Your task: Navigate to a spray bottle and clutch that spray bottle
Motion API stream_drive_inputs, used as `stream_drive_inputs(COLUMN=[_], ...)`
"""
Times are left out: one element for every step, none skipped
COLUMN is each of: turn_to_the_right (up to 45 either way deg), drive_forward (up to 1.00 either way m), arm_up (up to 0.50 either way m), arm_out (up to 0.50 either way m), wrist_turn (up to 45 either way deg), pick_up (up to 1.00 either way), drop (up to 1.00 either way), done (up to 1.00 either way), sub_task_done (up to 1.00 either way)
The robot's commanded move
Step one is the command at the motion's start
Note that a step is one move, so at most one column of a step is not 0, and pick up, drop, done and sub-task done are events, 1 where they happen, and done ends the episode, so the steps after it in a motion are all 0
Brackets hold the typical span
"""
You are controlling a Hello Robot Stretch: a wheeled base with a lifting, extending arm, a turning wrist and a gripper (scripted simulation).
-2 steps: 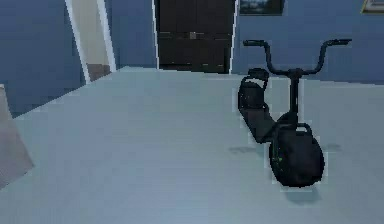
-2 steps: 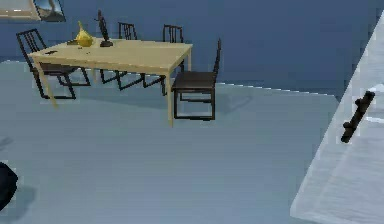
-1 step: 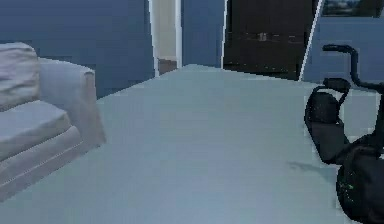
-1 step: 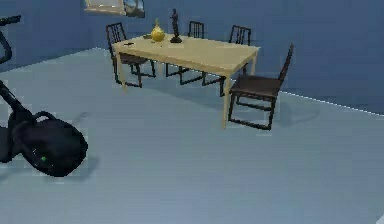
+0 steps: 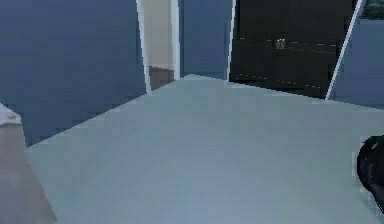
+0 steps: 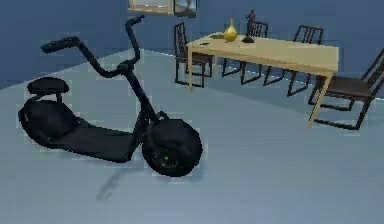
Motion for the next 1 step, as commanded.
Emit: stream_drive_inputs(turn_to_the_right=[0.0], drive_forward=[1.00], arm_up=[0.00], arm_out=[0.00], wrist_turn=[0.0], pick_up=[0.00], drop=[0.00], done=[0.00], sub_task_done=[0.00])
